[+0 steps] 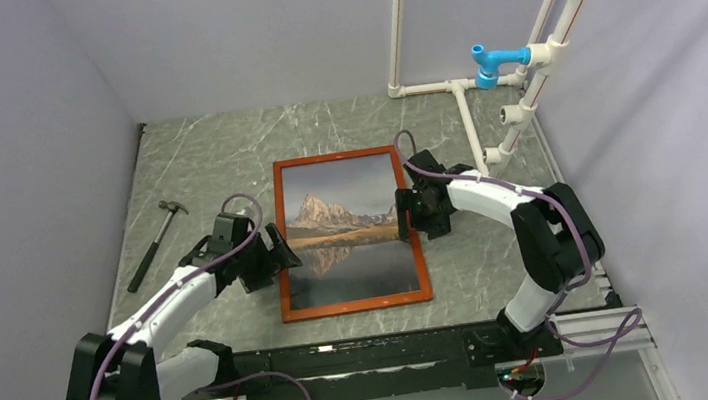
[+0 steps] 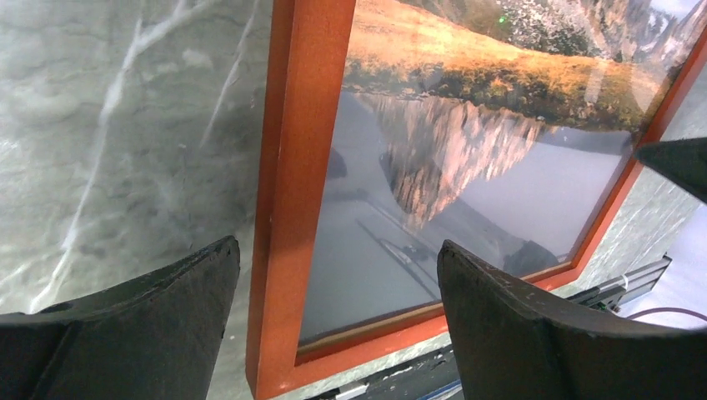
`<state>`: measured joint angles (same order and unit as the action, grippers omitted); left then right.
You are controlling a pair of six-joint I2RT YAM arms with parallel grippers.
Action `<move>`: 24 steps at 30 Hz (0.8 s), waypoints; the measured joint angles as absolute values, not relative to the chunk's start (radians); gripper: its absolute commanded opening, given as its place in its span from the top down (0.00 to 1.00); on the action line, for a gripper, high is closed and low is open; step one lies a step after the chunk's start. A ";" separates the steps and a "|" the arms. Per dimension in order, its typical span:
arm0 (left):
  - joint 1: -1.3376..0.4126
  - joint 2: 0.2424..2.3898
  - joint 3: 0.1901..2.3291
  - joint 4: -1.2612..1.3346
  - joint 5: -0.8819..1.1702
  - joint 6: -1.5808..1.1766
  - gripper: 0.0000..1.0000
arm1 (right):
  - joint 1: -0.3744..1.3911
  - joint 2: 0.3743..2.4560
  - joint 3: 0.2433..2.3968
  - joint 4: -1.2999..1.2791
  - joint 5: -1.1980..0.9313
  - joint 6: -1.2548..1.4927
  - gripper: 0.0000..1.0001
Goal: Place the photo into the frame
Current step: Adjust the photo frame at the center of the board.
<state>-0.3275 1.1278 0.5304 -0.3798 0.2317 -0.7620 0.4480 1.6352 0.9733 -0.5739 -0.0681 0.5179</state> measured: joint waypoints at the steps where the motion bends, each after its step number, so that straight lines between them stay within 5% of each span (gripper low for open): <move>1: -0.327 1.153 0.527 -0.355 0.243 -0.761 0.12 | 0.448 1.619 0.952 -0.564 -0.092 0.527 0.27; 11: -0.315 1.319 0.555 -0.181 0.319 -0.742 0.16 | 0.436 1.587 0.877 -0.513 -0.194 0.574 0.28; 20: -0.315 1.356 0.595 -0.170 0.312 -0.707 0.01 | 0.431 1.587 0.878 -0.515 -0.188 0.577 0.25; 24: -0.323 1.301 0.600 -0.233 0.244 -0.691 0.01 | 0.439 1.568 0.878 -0.524 -0.155 0.576 0.16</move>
